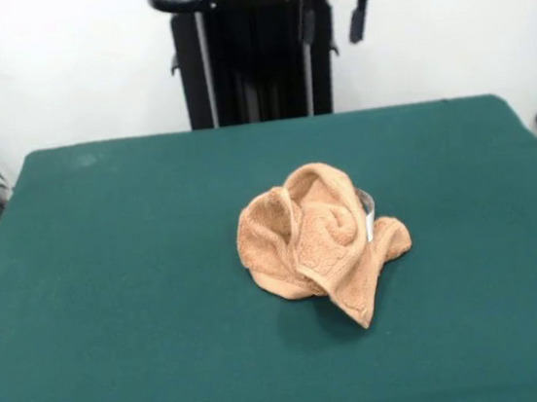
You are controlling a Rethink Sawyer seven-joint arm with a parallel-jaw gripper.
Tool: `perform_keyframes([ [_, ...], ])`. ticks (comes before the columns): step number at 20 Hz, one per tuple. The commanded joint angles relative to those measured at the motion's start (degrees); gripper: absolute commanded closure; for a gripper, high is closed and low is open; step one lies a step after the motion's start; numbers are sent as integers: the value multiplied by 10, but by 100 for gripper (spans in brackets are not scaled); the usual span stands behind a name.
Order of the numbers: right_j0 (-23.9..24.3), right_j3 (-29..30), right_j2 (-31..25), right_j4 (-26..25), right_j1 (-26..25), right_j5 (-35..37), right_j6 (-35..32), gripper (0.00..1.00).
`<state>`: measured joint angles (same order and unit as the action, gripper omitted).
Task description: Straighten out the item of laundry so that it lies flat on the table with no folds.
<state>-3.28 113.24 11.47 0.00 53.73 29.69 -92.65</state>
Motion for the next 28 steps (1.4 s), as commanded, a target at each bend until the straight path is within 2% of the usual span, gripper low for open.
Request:
perform_keyframes([
  [1, 17, -50, -21, 20, -118, -73, -142, 0],
  [8, 10, -119, -10, 45, -186, -74, -155, 0],
  [13, 16, -167, -10, 58, -237, -104, -148, 0],
  [20, 20, -169, -15, 81, -270, -156, -161, 0],
  [28, 19, -175, -27, 117, -279, -170, -159, 0],
])
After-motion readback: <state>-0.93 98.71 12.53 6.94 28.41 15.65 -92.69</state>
